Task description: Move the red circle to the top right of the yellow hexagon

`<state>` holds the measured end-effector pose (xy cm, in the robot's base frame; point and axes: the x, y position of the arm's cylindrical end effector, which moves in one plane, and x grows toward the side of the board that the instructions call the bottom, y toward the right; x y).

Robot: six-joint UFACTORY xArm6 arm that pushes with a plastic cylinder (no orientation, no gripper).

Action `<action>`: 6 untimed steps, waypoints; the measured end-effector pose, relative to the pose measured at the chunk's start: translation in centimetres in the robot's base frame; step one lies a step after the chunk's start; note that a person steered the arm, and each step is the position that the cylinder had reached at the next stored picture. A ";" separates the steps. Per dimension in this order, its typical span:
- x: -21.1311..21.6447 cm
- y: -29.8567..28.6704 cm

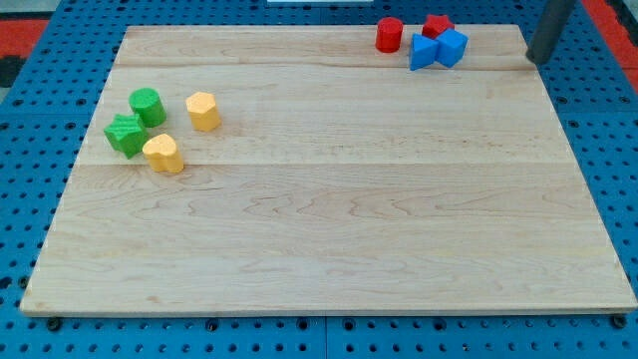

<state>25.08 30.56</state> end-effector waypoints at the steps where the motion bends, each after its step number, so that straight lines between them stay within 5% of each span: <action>1: -5.7 -6.5; 3: -5.3 -18.5; 6: 3.8 -37.4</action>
